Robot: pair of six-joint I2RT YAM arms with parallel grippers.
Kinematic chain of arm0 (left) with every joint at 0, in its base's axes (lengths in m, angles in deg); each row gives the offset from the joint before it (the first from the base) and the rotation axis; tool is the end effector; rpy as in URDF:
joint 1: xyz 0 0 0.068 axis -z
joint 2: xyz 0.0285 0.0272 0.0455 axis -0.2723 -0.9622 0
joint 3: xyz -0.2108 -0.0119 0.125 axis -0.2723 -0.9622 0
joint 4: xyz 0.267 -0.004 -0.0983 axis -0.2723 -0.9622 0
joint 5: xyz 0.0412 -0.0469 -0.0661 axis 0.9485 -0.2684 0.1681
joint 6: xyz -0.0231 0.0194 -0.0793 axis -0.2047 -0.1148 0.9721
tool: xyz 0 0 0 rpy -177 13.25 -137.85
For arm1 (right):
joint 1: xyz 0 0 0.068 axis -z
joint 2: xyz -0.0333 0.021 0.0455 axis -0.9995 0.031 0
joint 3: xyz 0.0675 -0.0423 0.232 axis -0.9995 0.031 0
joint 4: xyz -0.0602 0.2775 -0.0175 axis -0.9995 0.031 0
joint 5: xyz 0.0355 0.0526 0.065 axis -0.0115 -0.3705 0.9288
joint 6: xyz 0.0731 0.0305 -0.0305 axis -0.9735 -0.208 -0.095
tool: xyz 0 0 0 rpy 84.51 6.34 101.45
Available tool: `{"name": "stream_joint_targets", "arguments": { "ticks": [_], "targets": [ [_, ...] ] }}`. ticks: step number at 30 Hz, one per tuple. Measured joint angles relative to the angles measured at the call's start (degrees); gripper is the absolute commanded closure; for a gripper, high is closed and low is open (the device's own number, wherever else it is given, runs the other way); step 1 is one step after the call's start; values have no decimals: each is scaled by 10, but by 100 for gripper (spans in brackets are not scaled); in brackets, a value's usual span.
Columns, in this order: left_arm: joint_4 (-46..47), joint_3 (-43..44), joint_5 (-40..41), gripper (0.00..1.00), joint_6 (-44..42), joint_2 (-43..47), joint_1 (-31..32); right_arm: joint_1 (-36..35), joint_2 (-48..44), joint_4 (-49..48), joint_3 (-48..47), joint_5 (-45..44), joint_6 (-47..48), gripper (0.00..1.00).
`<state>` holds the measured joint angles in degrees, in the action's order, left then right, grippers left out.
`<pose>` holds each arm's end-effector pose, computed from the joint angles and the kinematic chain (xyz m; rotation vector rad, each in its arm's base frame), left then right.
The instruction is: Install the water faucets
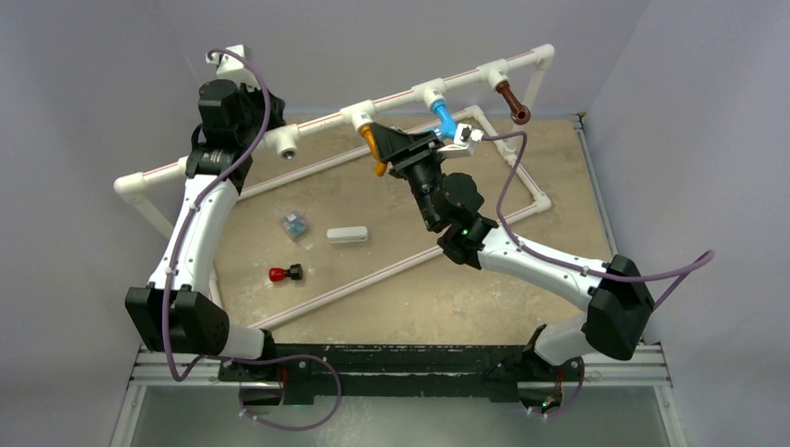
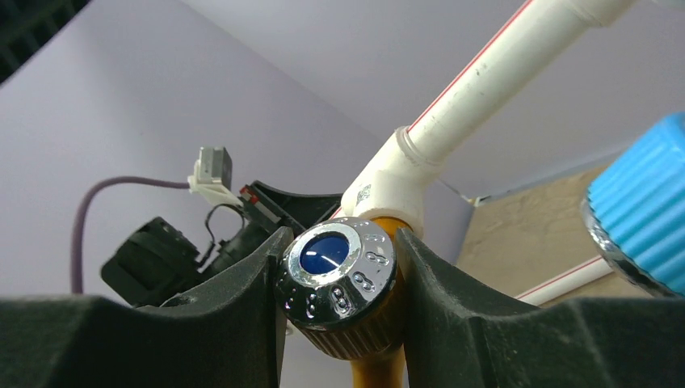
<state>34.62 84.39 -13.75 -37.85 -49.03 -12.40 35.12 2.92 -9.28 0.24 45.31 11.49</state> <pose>0.3958 -0.0290 0.3888 -0.1851 1.7539 -0.3481 0.2628 0.2883 0.3794 0.4877 1.1583 1.3171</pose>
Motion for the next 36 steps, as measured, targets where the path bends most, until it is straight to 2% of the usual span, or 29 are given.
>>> {"name": "stream_joint_targets", "arguments": {
  "ticks": [5,9,12,17,19,31,36],
  "targets": [
    [-1,0,-1,100,0,-1,0,6,-12,-2,22,6,-79,98],
    [0,0,-1,100,0,-3,0,6,-20,-5,33,9,-89,68],
    [0,0,-1,100,0,-3,0,6,-26,-4,37,11,-84,49],
    [11,0,-1,100,0,-7,-1,0,-41,1,49,23,-85,25],
    [12,0,-1,100,0,-7,-2,-7,-46,5,52,29,-78,19],
    [13,0,-1,100,0,-7,-2,-10,-90,46,52,49,56,12],
    [13,0,-1,100,0,-7,-2,-12,-128,78,52,21,155,14]
  ]
}}
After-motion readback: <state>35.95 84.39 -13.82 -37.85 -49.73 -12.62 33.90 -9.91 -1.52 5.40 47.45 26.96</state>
